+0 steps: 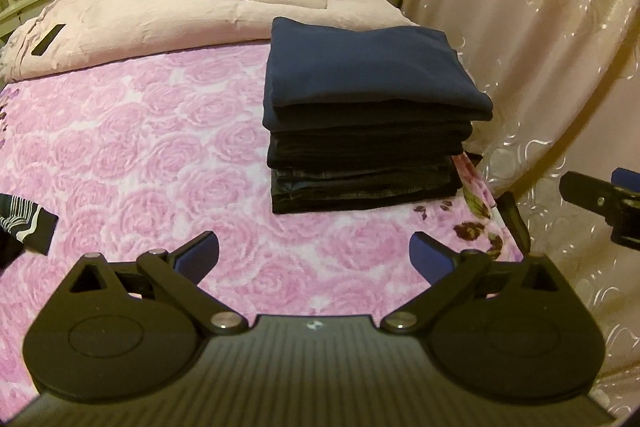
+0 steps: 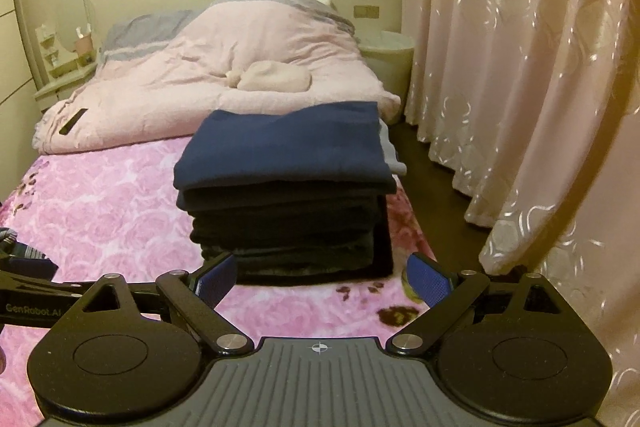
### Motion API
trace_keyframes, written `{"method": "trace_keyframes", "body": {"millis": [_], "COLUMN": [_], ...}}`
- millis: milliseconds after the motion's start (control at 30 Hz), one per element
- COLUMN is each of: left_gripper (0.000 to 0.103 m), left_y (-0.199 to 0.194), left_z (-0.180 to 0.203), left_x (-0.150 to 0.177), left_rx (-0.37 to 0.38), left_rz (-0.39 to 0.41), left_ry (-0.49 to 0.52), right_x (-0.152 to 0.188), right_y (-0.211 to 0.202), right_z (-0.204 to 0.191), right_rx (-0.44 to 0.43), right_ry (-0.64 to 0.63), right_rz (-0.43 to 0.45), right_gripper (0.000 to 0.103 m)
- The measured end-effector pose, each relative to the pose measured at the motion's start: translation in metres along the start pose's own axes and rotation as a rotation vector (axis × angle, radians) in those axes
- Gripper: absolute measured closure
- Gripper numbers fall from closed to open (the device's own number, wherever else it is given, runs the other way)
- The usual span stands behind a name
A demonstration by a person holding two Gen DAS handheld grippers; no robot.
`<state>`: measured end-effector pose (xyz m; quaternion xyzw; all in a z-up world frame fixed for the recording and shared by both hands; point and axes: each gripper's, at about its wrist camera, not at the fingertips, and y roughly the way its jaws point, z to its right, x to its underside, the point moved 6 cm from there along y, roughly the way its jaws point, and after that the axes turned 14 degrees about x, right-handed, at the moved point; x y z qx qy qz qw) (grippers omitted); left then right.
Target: Fold clothes
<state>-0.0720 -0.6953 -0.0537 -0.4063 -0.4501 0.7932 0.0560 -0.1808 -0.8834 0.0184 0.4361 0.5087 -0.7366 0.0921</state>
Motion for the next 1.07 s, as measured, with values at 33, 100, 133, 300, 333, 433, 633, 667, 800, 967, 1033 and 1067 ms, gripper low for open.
{"method": "trace_keyframes", "body": {"millis": [33, 100, 133, 300, 333, 433, 633, 667, 800, 967, 1033, 1067], "left_gripper": [0.003, 0.003, 0.003, 0.002, 0.002, 0.002, 0.002, 0.002, 0.002, 0.002, 0.002, 0.002], "left_y": [0.0, 0.0, -0.001, 0.001, 0.001, 0.0, 0.0, 0.0, 0.002, 0.004, 0.004, 0.004], "left_z": [0.001, 0.003, 0.003, 0.003, 0.003, 0.001, 0.001, 0.001, 0.001, 0.003, 0.005, 0.005], "left_x": [0.0, 0.0, 0.0, 0.002, 0.003, 0.003, 0.004, 0.004, 0.003, 0.002, 0.002, 0.001], "left_rx": [-0.001, -0.001, -0.001, -0.011, -0.011, -0.012, -0.016, -0.017, -0.021, -0.035, -0.033, -0.03], "left_rz": [-0.002, -0.002, -0.002, -0.011, -0.013, -0.017, -0.018, -0.019, -0.022, -0.019, -0.015, -0.007], "left_ry": [0.006, 0.01, 0.01, 0.014, 0.013, 0.013, 0.014, 0.013, 0.015, 0.019, 0.016, 0.012], "right_x": [0.0, 0.001, 0.002, 0.004, 0.004, 0.004, 0.004, 0.004, 0.003, 0.002, 0.003, 0.003], "right_y": [0.001, 0.001, 0.001, 0.002, 0.003, 0.004, 0.006, 0.006, 0.008, 0.012, 0.013, 0.014], "right_z": [0.0, -0.002, -0.003, -0.01, -0.011, -0.013, -0.017, -0.017, -0.015, -0.01, -0.009, -0.008], "right_rx": [-0.002, -0.009, -0.013, -0.027, -0.029, -0.033, -0.039, -0.04, -0.042, -0.044, -0.047, -0.049], "right_ry": [-0.001, -0.006, -0.009, -0.02, -0.022, -0.025, -0.036, -0.037, -0.041, -0.04, -0.039, -0.038], "right_rz": [-0.004, -0.009, -0.011, -0.022, -0.024, -0.029, -0.035, -0.036, -0.036, -0.036, -0.037, -0.039], "right_gripper": [0.009, 0.009, 0.009, 0.009, 0.009, 0.009, 0.009, 0.009, 0.009, 0.009, 0.009, 0.009]}}
